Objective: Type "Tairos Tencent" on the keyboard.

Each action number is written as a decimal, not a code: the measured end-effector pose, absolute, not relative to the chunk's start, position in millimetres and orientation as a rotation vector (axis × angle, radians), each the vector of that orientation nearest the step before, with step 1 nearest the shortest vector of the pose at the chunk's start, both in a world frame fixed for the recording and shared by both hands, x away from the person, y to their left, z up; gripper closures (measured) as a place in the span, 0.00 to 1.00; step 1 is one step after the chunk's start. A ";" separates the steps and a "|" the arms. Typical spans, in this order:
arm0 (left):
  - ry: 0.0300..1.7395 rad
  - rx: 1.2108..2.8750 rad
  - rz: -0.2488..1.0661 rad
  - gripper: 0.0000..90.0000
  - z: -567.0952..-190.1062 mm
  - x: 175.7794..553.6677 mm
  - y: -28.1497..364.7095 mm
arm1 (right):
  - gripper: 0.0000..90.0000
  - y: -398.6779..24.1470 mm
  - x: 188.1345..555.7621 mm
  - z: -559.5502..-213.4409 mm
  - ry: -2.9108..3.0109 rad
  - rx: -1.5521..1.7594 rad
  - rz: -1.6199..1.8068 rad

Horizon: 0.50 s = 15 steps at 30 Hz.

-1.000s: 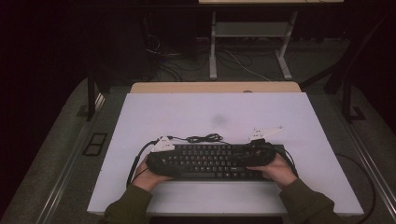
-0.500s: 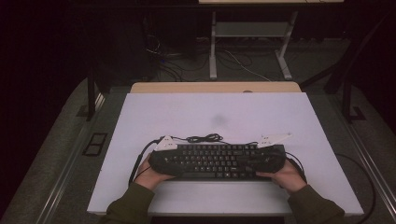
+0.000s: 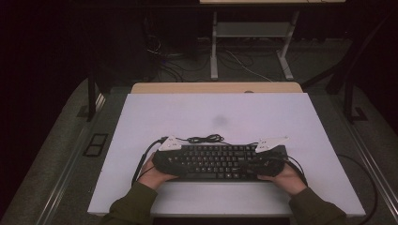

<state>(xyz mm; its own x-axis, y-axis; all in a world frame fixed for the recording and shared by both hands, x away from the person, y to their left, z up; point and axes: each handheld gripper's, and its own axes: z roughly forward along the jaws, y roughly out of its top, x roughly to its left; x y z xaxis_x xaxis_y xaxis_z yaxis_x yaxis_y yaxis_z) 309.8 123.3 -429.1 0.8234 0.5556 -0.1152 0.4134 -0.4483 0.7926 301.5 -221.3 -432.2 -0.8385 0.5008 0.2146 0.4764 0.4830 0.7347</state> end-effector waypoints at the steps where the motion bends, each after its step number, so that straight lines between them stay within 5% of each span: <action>1: 0.712 2.103 0.199 0.25 -428.9 309.8 123.4 | 1.00 -220.8 301.3 -432.6 2.684 0.889 1.306; 15: 0.714 2.101 0.200 0.25 -429.1 310.3 122.6 | 1.00 -218.9 302.1 -437.8 2.714 0.877 1.238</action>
<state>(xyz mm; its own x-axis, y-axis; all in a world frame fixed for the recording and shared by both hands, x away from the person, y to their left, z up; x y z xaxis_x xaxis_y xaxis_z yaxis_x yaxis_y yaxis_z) 310.3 122.6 -429.1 0.8215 0.5581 -0.1175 0.4160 -0.4455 0.7928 302.1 -218.9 -437.8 -0.8406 0.5048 0.1964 0.4793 0.5241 0.7040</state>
